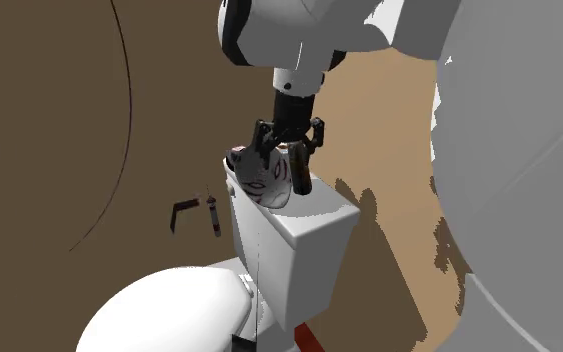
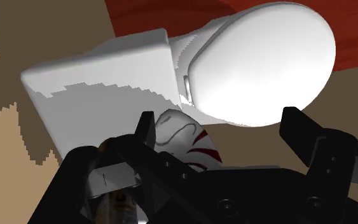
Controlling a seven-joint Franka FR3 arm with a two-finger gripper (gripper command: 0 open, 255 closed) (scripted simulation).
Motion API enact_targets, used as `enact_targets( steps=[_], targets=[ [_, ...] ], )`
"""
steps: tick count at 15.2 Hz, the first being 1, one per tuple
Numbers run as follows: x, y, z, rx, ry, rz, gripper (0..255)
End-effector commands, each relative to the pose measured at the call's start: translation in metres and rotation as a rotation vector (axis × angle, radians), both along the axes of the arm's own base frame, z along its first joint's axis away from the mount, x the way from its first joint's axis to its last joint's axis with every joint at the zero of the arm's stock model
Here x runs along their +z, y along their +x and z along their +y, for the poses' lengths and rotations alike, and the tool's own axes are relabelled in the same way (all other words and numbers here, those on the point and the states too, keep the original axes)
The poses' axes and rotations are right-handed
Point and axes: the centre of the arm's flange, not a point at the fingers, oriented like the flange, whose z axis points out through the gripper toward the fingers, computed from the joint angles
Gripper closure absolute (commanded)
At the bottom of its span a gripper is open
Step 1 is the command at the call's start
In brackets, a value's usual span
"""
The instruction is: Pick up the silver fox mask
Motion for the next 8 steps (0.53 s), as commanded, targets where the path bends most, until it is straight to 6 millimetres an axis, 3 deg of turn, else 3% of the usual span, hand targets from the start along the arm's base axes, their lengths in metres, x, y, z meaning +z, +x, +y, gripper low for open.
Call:
enact_targets(
  steps=[1, 8],
  targets=[
    [-0.007, 0.024, -0.002, 0.047, -0.008, -0.016, 0],
    [-0.016, 0.110, 0.002, 0.205, -0.033, -0.071, 0]
  ],
)
